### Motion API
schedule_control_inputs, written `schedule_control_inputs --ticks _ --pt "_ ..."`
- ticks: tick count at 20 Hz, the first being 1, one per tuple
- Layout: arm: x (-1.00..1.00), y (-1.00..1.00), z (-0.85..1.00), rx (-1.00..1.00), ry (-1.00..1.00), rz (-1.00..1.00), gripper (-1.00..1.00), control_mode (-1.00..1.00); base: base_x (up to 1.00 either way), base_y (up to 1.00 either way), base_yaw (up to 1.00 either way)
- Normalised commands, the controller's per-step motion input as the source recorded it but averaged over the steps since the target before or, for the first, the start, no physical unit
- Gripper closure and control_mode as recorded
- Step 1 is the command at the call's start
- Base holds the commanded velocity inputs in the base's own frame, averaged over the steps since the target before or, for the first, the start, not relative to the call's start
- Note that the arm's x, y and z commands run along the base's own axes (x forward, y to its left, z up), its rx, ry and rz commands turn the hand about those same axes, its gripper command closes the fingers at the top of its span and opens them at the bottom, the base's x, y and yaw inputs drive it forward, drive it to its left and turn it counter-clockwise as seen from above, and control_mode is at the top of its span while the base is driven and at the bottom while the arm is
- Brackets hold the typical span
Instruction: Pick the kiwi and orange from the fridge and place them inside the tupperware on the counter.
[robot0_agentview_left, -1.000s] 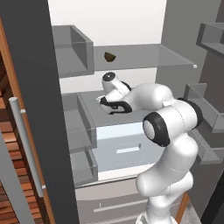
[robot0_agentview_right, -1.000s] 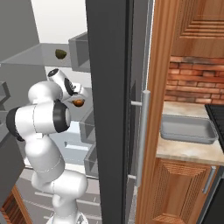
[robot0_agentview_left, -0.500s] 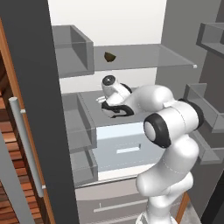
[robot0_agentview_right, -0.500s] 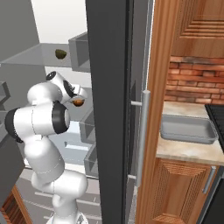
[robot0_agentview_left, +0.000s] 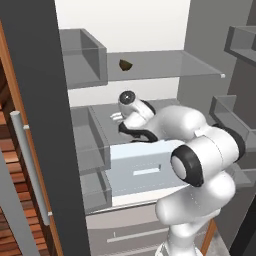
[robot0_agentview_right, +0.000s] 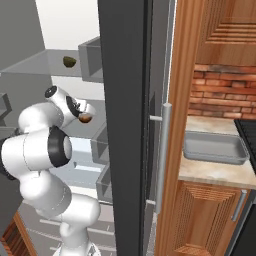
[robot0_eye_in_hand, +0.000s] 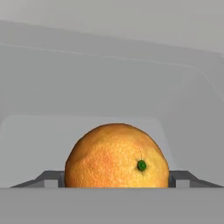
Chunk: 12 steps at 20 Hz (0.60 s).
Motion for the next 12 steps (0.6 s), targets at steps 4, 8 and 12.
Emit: schedule_control_inputs --ticks 4,8,12 --pt "-0.60 0.00 0.76 0.15 0.00 0.00 1.00 -1.00 0.00 0.00 0.00" --pt "-0.57 0.00 0.77 0.14 0.00 0.00 1.00 -1.00 0.00 0.00 0.00" --pt "-0.64 0.00 0.63 0.07 0.00 0.00 1.00 -1.00 0.00 0.00 0.00"
